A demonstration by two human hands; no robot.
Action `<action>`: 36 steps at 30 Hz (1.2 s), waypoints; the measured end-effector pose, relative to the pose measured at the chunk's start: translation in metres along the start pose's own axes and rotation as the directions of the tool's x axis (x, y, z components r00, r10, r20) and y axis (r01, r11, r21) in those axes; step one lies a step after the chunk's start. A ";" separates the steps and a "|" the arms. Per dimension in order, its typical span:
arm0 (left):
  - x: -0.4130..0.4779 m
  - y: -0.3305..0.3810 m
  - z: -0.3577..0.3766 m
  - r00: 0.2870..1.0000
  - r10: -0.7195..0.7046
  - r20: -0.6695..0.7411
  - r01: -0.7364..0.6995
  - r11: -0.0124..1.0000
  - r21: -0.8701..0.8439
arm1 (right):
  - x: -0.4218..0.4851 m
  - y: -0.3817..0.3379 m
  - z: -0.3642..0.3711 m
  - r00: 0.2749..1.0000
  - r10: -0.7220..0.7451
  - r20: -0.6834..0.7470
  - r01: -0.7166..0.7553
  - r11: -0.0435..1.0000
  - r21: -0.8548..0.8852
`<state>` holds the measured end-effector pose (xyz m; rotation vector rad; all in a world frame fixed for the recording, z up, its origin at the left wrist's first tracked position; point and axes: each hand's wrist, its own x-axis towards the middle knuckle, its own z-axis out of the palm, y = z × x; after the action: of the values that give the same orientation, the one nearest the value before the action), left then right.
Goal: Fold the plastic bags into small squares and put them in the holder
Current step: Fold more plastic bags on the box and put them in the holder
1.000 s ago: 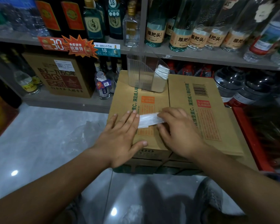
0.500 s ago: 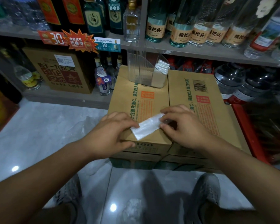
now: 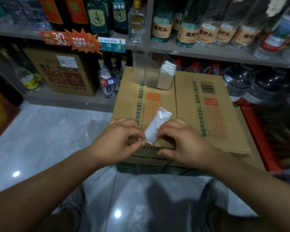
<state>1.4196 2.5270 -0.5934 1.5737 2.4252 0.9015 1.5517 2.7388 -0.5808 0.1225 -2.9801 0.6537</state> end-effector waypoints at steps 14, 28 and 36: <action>0.012 0.010 0.007 0.998 -0.043 0.038 0.051 0.969 -0.243 | 0.001 -0.001 0.005 0.989 0.082 -0.125 -0.061 0.984 0.168; 0.048 0.018 0.016 0.916 -0.396 0.066 0.399 0.880 -0.257 | 0.029 -0.003 -0.003 0.877 0.417 -0.238 -0.347 0.893 0.287; 0.049 0.024 0.009 0.914 -0.404 0.044 0.399 0.874 -0.276 | 0.031 0.011 0.001 0.954 0.254 -0.158 -0.258 0.966 -0.003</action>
<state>1.4200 2.5803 -0.5770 0.9202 2.3694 1.1071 1.5199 2.7461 -0.5829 -0.3089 -2.8730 0.6199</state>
